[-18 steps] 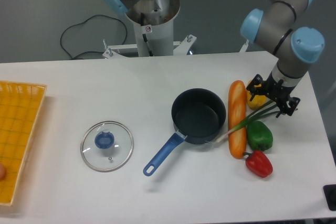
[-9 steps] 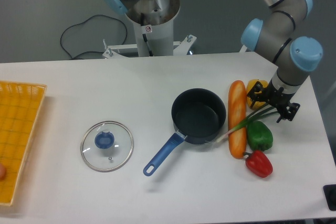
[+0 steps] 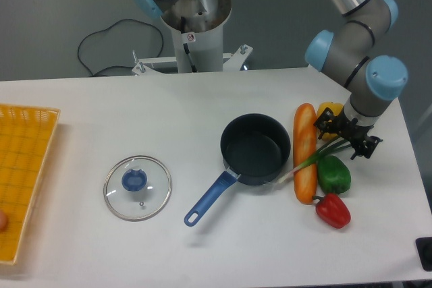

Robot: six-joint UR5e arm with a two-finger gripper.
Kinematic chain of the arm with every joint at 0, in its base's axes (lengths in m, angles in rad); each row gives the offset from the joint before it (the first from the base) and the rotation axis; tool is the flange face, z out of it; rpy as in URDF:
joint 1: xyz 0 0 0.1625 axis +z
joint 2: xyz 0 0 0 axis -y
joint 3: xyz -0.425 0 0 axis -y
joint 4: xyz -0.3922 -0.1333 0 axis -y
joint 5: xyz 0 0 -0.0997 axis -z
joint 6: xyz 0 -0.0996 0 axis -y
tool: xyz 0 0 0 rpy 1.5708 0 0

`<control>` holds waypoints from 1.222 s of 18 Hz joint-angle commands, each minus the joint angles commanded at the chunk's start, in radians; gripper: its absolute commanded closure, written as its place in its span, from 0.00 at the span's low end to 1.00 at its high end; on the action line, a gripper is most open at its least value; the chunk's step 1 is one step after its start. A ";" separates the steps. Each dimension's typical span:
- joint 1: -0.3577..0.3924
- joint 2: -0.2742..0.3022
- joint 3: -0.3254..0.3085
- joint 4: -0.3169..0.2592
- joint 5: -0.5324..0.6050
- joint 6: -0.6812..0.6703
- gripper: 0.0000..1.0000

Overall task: Pick up the green onion
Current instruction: 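Close the gripper on the green onion stalks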

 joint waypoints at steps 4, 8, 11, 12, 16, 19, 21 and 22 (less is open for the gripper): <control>0.003 0.000 0.000 0.000 0.000 0.011 0.06; 0.005 -0.002 0.002 0.000 0.000 0.011 0.23; 0.003 -0.003 0.000 0.000 0.000 0.011 0.33; 0.003 -0.003 0.002 0.000 0.002 0.011 0.34; 0.003 -0.005 0.002 0.002 0.002 0.011 0.44; 0.003 -0.006 0.003 0.000 0.005 0.014 0.56; 0.003 -0.008 0.008 0.000 0.006 0.023 0.62; 0.003 -0.006 0.008 0.000 0.006 0.029 0.66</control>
